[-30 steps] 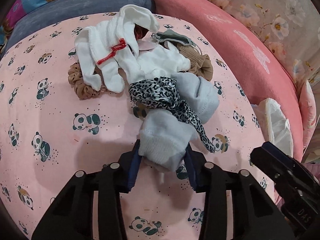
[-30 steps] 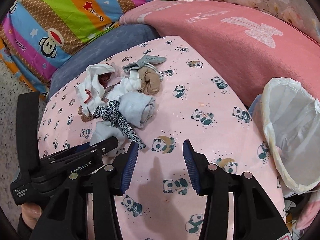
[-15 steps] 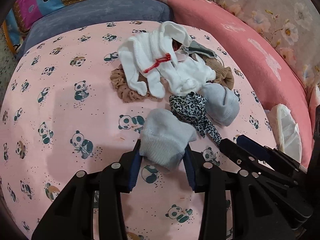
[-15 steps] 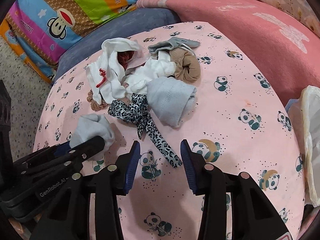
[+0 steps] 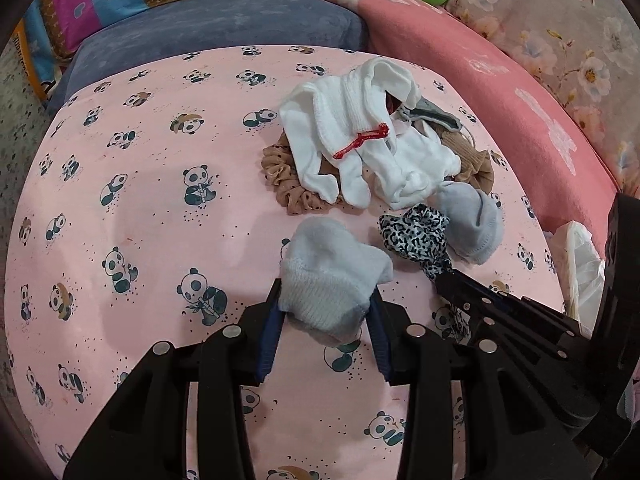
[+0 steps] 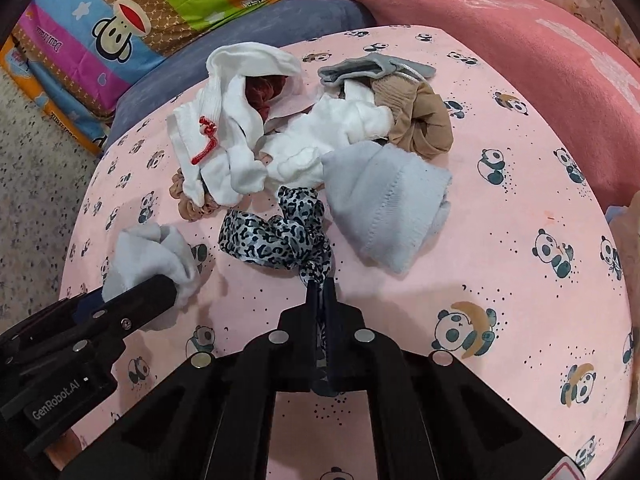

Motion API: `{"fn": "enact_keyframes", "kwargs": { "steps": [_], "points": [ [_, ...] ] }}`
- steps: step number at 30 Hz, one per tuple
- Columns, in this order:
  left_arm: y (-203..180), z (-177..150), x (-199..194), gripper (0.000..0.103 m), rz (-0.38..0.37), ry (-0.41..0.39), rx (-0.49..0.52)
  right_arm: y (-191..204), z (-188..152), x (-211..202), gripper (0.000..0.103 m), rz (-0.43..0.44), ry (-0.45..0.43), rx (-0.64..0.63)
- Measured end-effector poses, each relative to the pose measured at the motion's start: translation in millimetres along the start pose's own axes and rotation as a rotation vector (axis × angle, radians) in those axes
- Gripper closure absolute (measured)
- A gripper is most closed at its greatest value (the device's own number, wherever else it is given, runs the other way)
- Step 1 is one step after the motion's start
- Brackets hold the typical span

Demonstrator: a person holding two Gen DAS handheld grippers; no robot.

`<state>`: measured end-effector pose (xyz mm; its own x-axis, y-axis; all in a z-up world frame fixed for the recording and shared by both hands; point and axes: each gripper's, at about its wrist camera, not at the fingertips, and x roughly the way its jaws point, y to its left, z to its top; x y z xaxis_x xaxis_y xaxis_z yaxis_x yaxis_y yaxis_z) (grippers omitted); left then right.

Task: Collect trash
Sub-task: 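Carry the scarf with the right tool and the sock with the left tool to the bin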

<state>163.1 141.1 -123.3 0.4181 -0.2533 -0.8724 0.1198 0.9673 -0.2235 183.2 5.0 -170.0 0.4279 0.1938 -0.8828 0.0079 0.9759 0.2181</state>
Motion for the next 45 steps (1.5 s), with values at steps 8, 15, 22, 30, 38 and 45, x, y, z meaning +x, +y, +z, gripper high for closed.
{"fn": "enact_keyframes", "kwargs": {
  "steps": [8, 15, 22, 30, 38, 45],
  "points": [
    [-17.9, -0.5, -17.9, 0.066, -0.030, -0.031, 0.030, -11.2, -1.1, -64.0, 0.099, 0.040, -0.127, 0.039],
    [-67.1, -2.3, -41.7, 0.066, -0.093, -0.074, 0.131, -32.6, -7.8, -137.7, 0.099, 0.005, -0.264, 0.084],
    [-130.1, -10.5, -59.1, 0.066, -0.169, -0.100, 0.263, -74.2, -24.6, -203.2, 0.099, -0.056, -0.368, 0.169],
    [-208.9, -27.9, -65.6, 0.065, -0.245, -0.097, 0.409, -135.2, -57.6, -253.4, 0.099, -0.147, -0.424, 0.271],
    [-272.4, -47.9, -62.8, 0.065, -0.295, -0.089, 0.507, -203.3, -92.3, -277.1, 0.099, -0.219, -0.428, 0.364],
    [-317.4, -65.2, -51.4, 0.065, -0.304, -0.083, 0.567, -248.8, -111.9, -278.4, 0.099, -0.228, -0.419, 0.398]
  ]
}}
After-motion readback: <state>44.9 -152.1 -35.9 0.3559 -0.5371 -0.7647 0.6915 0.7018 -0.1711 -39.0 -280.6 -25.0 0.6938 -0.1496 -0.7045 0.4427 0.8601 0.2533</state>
